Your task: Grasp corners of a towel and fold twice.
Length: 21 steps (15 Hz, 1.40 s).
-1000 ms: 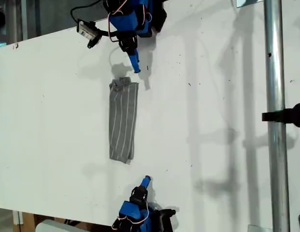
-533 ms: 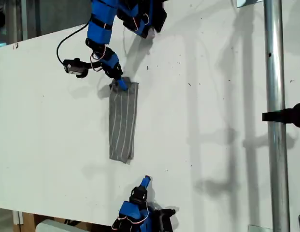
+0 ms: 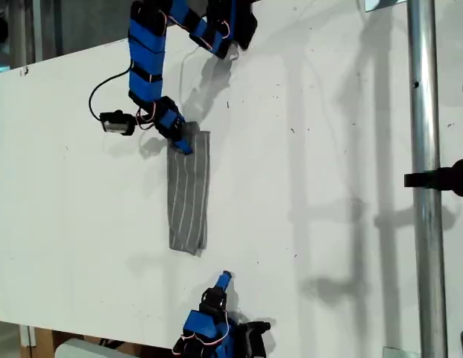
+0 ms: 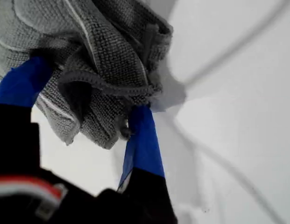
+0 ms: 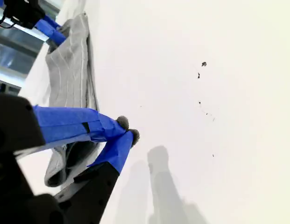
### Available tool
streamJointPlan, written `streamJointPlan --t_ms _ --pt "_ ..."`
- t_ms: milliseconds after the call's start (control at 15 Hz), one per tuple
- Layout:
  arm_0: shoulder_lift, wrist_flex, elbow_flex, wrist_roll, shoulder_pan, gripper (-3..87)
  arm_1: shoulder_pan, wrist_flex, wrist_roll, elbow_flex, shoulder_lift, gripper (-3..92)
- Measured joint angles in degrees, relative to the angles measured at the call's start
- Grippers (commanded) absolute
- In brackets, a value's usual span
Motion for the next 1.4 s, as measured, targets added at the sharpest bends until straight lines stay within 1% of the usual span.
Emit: streamJointPlan --t_ms 67,133,200,333,467,600,733,800,867,933,1000,1067,1133,1333,1400 --pt "0.0 0.0 0.0 0.0 0.0 -2.6 -0.8 -2.5 1.4 -0.3 -0.3 20.4" --pt "0.0 0.2 0.0 0.0 0.0 -2.6 -1.1 -4.6 1.6 -0.4 -0.4 5.5" --pt "0.0 0.4 0.0 0.0 0.0 -2.6 -0.9 -5.5 1.6 -0.4 -0.4 -0.2" --pt "0.0 0.4 0.0 0.0 0.0 -2.6 -0.8 -7.2 1.6 0.4 -0.1 -0.2" --pt "0.0 0.4 0.0 0.0 0.0 -2.6 -0.3 -5.0 1.7 4.0 4.3 -0.2" --pt "0.0 0.4 0.0 0.0 0.0 -2.6 -0.7 3.4 3.1 8.6 14.9 -0.2" --pt "0.0 0.4 0.0 0.0 0.0 -2.6 -3.1 17.6 6.2 10.6 30.1 -0.2" --pt "0.0 0.4 0.0 0.0 0.0 -2.6 -4.0 26.1 7.9 10.4 39.3 -0.2" --pt "0.0 0.4 0.0 0.0 -0.2 -2.6 -4.9 34.8 9.1 9.6 47.5 -0.2" --pt "0.0 0.4 0.0 0.0 -0.3 -2.6 -6.0 41.9 9.5 5.4 51.3 -0.2" --pt "0.0 0.4 0.0 0.0 -0.2 -2.6 -7.3 43.7 9.5 1.0 51.9 -0.2" --pt "0.0 0.4 0.0 0.0 -0.2 -2.6 -8.9 42.9 9.5 -2.4 49.2 -0.2" --pt "0.0 0.4 0.0 0.1 -0.2 -2.6 -10.5 38.0 9.4 -4.4 43.6 -0.2" --pt "0.0 0.4 0.0 0.1 -0.2 -2.6 -13.5 18.2 8.5 -9.6 20.7 0.8" --pt "0.0 0.4 0.0 0.1 -0.2 -2.6 -14.2 12.9 8.5 -11.5 12.9 0.8"
